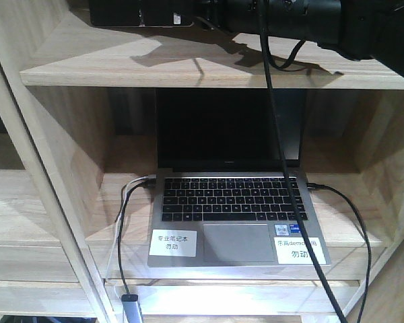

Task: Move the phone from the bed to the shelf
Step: 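Open the right gripper to release the phone flat on the shelf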

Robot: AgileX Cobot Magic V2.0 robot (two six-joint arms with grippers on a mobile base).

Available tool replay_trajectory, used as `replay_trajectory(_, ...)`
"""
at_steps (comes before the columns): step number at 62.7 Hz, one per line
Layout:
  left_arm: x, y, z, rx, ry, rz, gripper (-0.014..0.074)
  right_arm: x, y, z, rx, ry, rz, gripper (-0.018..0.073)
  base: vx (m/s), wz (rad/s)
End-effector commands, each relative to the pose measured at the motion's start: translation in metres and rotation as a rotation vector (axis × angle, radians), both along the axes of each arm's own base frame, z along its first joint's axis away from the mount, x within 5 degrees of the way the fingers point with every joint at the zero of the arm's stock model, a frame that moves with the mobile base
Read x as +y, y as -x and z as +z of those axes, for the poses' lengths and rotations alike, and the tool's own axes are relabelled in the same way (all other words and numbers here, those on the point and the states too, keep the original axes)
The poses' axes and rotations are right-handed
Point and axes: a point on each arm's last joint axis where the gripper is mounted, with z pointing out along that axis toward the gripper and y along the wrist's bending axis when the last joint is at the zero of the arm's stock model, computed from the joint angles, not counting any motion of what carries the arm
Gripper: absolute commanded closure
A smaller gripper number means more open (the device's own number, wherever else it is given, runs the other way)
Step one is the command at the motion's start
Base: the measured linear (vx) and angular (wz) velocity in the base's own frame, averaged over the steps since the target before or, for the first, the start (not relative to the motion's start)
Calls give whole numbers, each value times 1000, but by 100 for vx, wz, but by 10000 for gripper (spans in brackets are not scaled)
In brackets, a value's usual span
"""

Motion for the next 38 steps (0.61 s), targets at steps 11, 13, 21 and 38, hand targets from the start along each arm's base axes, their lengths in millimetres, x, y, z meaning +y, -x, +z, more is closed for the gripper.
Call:
replay_trajectory(11, 0, 2, 15, -104, 22, 3, 595, -11, 8, 34, -69, -88, -79, 447, 0, 0)
replay_trajectory(13, 0, 2, 15, -104, 22, 3, 595, -12, 8, 34, -71, -89, -84, 422, 0, 0)
replay_trajectory(21, 0, 2, 15, -104, 22, 3, 595, -12, 7, 34, -79, -79, -89, 266, 0, 0)
replay_trajectory(38, 0, 2, 15, -104, 22, 3, 595, -15, 4, 34, -101, -63, -133, -112, 0, 0)
